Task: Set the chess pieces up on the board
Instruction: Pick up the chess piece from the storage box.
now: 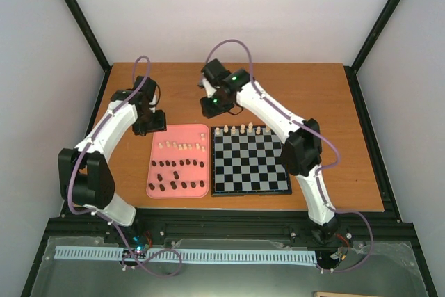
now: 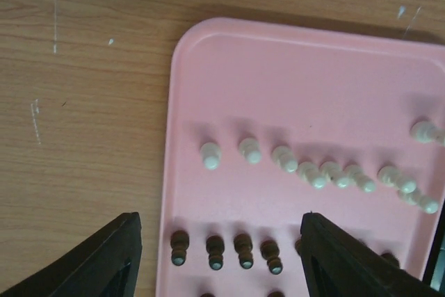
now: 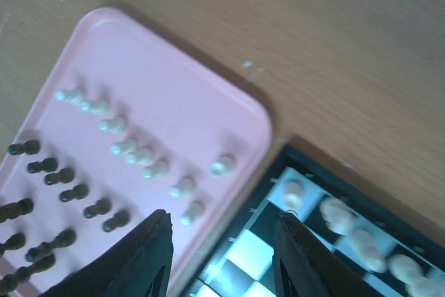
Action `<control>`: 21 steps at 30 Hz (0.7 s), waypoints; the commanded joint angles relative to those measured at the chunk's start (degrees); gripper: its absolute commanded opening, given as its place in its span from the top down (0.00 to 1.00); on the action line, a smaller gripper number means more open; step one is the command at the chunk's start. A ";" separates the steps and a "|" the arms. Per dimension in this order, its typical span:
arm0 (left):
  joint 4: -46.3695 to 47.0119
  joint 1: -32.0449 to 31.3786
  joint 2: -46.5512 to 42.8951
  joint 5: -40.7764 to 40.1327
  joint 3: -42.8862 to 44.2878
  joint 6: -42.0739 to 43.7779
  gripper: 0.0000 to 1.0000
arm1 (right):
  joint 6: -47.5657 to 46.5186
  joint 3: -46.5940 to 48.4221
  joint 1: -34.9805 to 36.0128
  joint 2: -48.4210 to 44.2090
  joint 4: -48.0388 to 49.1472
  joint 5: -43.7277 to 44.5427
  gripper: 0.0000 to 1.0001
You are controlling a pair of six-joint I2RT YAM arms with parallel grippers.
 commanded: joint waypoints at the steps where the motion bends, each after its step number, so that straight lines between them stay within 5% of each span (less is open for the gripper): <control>1: 1.91 1.08 -3.81 0.60 -2.46 0.50 0.34 | 1.12 4.40 4.60 4.55 -2.03 -1.90 0.59; 5: 1.99 1.17 -5.63 0.34 -3.37 0.15 0.33 | 2.01 4.55 6.68 7.63 -1.48 -2.69 0.59; 17: 0.80 1.14 -10.58 -1.23 -1.60 -0.40 0.01 | 3.12 4.73 7.18 12.74 -0.84 0.79 0.59; 21: 0.64 1.17 -11.20 -1.34 -1.67 0.00 0.00 | 3.30 5.71 7.08 14.24 -1.39 1.75 0.59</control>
